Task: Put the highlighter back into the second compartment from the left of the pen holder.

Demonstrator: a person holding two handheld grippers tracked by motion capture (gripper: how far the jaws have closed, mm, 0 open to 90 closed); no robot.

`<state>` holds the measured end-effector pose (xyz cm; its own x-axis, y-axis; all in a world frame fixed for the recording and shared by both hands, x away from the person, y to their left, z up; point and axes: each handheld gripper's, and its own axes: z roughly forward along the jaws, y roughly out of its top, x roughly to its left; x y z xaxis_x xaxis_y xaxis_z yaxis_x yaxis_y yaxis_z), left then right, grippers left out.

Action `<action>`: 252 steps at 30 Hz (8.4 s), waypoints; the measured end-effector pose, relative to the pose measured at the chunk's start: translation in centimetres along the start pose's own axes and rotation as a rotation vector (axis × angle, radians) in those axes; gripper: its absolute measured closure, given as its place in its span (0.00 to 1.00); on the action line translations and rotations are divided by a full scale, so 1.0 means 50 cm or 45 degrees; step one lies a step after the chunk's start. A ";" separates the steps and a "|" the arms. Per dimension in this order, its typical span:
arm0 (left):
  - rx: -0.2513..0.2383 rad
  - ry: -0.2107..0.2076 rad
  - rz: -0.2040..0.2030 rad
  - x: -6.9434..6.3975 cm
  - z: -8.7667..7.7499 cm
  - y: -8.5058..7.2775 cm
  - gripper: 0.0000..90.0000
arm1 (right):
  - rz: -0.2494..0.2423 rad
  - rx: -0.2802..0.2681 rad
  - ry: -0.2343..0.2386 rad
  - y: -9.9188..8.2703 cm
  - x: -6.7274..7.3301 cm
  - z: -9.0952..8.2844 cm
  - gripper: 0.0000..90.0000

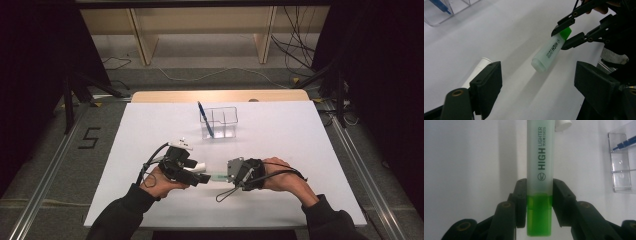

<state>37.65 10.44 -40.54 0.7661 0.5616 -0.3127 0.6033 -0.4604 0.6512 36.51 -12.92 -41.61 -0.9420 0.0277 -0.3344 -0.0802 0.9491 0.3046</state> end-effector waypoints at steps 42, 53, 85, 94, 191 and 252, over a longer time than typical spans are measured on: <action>0.270 -0.175 0.001 -0.004 0.060 0.003 0.35 | -0.247 -0.025 -0.033 0.042 0.054 -0.011 0.75; 0.313 -0.233 0.004 -0.006 0.068 0.004 0.40 | -0.323 -0.025 -0.037 0.047 0.064 -0.015 0.75; 0.389 -0.317 0.038 -0.018 0.085 0.001 0.52 | -0.452 -0.055 -0.051 0.062 0.085 -0.018 0.75; 0.420 -0.336 0.063 -0.018 0.088 0.000 0.55 | -0.482 -0.065 -0.052 0.062 0.088 -0.016 0.75; 0.295 -0.196 -0.032 0.023 0.046 0.006 0.85 | 0.006 -0.299 -0.246 0.012 0.011 -0.093 0.46; -0.567 0.299 -0.114 0.039 0.035 0.067 0.85 | 0.893 -0.640 -0.148 -0.092 -0.058 -0.071 0.24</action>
<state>41.56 8.82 -40.19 0.6141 0.7484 -0.2505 0.4725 -0.0944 0.8763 38.45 -18.48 -38.90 -0.7910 0.6118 -0.0030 0.3457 0.4510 0.8229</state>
